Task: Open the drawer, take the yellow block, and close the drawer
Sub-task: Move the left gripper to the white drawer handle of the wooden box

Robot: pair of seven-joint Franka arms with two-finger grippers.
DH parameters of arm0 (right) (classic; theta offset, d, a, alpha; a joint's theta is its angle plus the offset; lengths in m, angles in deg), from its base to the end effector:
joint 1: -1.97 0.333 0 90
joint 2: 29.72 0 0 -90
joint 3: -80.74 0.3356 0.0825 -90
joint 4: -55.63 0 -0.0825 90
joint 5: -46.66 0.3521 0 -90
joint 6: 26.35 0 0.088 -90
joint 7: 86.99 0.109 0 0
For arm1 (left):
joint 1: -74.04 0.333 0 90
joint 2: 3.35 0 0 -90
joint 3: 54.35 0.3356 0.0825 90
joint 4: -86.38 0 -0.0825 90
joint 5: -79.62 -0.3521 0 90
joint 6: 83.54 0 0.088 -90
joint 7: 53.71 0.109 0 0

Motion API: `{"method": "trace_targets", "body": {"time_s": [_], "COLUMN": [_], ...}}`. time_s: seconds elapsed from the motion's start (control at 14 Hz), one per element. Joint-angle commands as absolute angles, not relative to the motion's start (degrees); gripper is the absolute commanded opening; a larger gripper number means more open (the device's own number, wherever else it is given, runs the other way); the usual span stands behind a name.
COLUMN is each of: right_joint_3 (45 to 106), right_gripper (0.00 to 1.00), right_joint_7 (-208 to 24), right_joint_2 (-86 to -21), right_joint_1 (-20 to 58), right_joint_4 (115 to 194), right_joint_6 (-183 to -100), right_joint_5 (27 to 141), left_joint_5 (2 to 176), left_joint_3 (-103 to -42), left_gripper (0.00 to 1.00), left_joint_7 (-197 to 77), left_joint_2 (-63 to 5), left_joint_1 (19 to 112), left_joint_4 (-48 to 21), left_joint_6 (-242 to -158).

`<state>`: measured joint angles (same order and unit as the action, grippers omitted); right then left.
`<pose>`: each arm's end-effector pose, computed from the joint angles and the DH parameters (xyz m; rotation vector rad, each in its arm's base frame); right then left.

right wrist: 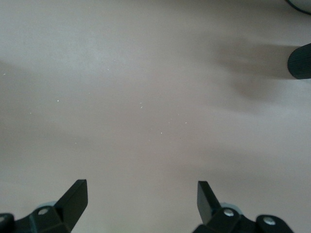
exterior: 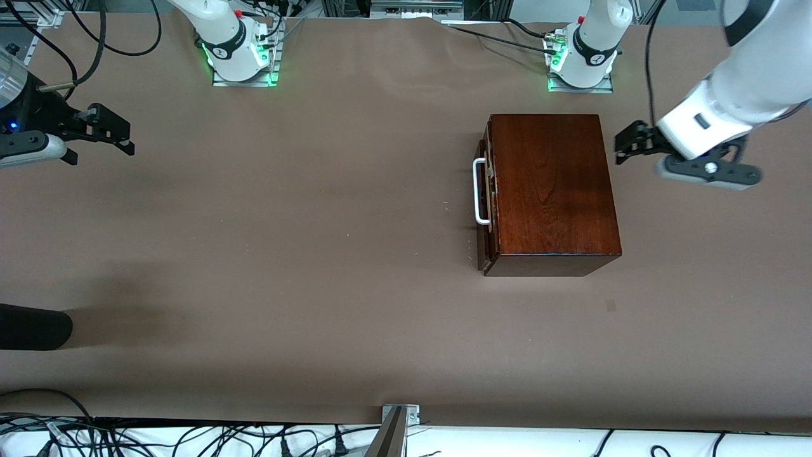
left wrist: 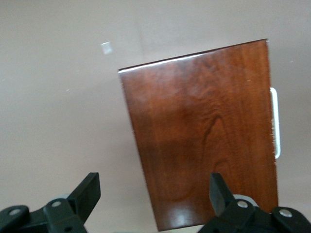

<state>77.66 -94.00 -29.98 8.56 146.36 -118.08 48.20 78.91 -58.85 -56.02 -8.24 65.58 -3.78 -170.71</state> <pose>0.5257 0.0352 0.6368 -3.1023 -0.2846 -0.0214 0.5279 -0.1181 0.5916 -3.0971 0.2893 0.2108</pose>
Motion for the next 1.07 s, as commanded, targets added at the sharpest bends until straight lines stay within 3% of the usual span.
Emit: {"method": "trace_targets", "body": {"time_s": [0.0, 0.36, 1.0], "right_joint_3": [77.8, 77.8, 77.8], "right_gripper": [1.0, 1.0, 1.0], "right_joint_7": [-93.5, -93.4, -93.5], "right_joint_2": [-29.7, -29.7, -29.7], "right_joint_1": [8.5, 8.5, 8.5], "right_joint_4": [145.8, 145.8, 145.8], "right_joint_6": [-117.3, -117.3, -117.2], "right_joint_5": [48.2, 48.2, 48.2], "left_joint_5": [79.8, 78.8, 66.5], "left_joint_3": [-58.6, -58.7, -58.7], "left_gripper": [1.0, 1.0, 1.0], "left_joint_7": [-64.3, -85.3, -103.7], "left_joint_2": [-14.3, -20.0, -28.9], "left_joint_1": [58.9, 47.8, 35.8], "left_joint_4": [1.5, 2.0, -0.7], "left_joint_6": [-171.4, -181.1, -183.5]}}
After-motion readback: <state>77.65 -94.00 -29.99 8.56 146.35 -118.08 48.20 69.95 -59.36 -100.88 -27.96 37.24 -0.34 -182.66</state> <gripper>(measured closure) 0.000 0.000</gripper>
